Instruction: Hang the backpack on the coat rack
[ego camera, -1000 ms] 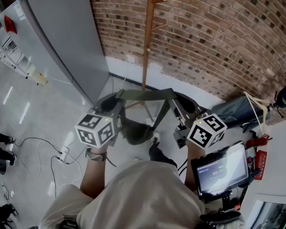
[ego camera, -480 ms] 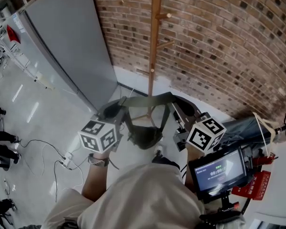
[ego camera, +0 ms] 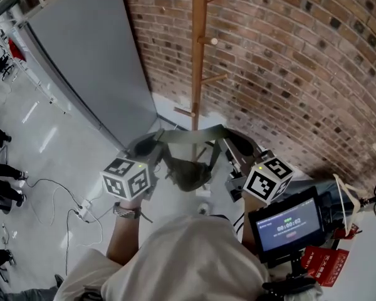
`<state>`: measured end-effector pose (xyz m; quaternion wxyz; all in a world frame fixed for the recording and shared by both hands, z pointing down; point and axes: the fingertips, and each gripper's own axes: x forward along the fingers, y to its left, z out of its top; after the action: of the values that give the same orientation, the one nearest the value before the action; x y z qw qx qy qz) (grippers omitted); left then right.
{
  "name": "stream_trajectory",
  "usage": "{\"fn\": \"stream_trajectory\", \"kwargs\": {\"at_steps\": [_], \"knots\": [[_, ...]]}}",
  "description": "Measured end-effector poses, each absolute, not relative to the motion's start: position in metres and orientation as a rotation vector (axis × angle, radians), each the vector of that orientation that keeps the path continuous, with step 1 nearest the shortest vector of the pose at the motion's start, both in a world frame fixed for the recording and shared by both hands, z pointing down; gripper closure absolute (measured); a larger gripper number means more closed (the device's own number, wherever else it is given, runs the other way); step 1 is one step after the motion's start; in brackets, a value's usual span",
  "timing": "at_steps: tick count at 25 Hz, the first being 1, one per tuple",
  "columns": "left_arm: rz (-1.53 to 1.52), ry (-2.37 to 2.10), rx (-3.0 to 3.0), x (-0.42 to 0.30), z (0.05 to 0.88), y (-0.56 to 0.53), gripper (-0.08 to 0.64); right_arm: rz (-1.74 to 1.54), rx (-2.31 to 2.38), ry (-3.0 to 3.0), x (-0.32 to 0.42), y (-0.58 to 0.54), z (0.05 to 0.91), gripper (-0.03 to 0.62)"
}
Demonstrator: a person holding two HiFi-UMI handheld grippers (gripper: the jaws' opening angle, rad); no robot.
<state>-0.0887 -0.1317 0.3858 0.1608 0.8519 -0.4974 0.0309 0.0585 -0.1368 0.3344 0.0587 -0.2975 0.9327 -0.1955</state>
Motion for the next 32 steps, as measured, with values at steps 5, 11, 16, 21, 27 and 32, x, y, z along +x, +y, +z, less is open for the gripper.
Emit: {"fn": "stream_trajectory", "kwargs": {"at_steps": [5,11,16,21,27,32], "knots": [[0.083,-1.468,2.370,-0.089,0.393,-0.162,0.522,-0.622,-0.817,2.860,0.060,-0.168,0.341,0.583],[0.076,-1.464,2.337,-0.088,0.405,-0.178,0.521,-0.655,-0.797,2.872,0.061,-0.189,0.351,0.582],[0.106,-1.401,2.334,-0.090,0.416,-0.194,0.520,-0.702,-0.830,2.855,0.056,-0.204,0.359,0.583],[0.154,-1.299,2.352,-0.083,0.430,-0.210,0.520,-0.773,-0.927,2.807,0.060,-0.219,0.372,0.581],[0.175,-1.222,2.350,-0.083,0.449,-0.226,0.520,-0.817,-1.016,2.781,0.060,-0.229,0.391,0.581],[0.190,-1.167,2.353,-0.082,0.461,-0.241,0.520,-0.849,-1.080,2.768,0.060,-0.239,0.403,0.581]]}}
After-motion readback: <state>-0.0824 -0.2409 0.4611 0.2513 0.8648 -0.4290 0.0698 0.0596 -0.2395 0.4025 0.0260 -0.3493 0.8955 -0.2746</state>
